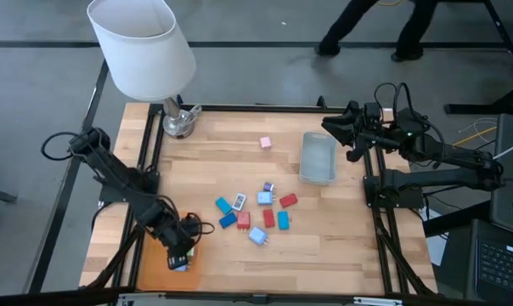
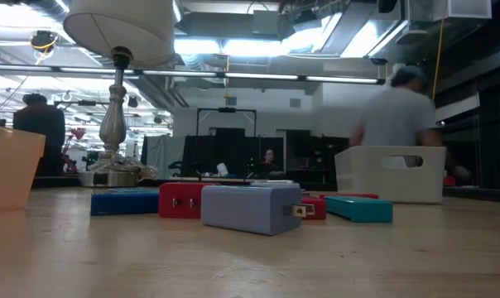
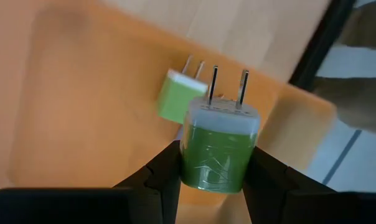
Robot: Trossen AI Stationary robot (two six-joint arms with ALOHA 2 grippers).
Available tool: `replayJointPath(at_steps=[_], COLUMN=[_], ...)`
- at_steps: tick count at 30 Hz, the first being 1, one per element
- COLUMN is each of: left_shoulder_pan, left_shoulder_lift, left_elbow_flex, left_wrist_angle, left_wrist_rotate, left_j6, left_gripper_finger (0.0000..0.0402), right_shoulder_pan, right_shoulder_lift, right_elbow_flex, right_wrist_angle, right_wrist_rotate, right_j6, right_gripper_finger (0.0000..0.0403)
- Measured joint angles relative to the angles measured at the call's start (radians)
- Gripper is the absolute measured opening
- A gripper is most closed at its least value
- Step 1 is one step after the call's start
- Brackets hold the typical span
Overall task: Pick & Place Office items
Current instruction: Put the green charger adapter into the orange bin, then put the top light blue charger adapter into the orange bin
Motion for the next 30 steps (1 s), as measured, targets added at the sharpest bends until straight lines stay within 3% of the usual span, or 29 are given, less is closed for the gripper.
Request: replayJointPath(at_steps=[5, 11, 14, 20, 26, 30], left_shoulder_pan=[-0.018, -0.029, -0.028, -0.03, 0.006, 0.094], left_shoulder_lift=[0.0, -0.001, -0.001, -0.026, -0.099, -0.147], left_elbow_flex=[-0.08, -0.099, -0.099, -0.084, -0.016, 0.047], left_wrist_angle=[0.062, 0.067, 0.076, 0.063, -0.073, -0.196], left_wrist_rotate=[0.007, 0.022, 0.066, 0.104, -0.027, -0.137], left_j6=[-0.09, -0.115, -0.114, -0.109, -0.092, 0.007], left_gripper_finger=[0.0136, 0.0246, 0.0275, 0.028, 0.0278, 0.0278], right_shoulder_pan=[0.0, 0.0, 0.0, 0.0, 0.0, 0.0], right_shoulder_lift=[0.001, 0.001, 0.001, 0.001, 0.001, 0.001], right_elbow_flex=[0.0, 0.0, 0.0, 0.0, 0.0, 0.0], right_wrist_angle=[0.004, 0.004, 0.005, 0.014, 0.015, 0.015], right_wrist_rotate=[0.0, 0.0, 0.0, 0.0, 0.0, 0.0], right_j6=[0.02, 0.043, 0.043, 0.043, 0.043, 0.042], right_gripper_finger=[0.01, 0.01, 0.01, 0.01, 0.01, 0.01])
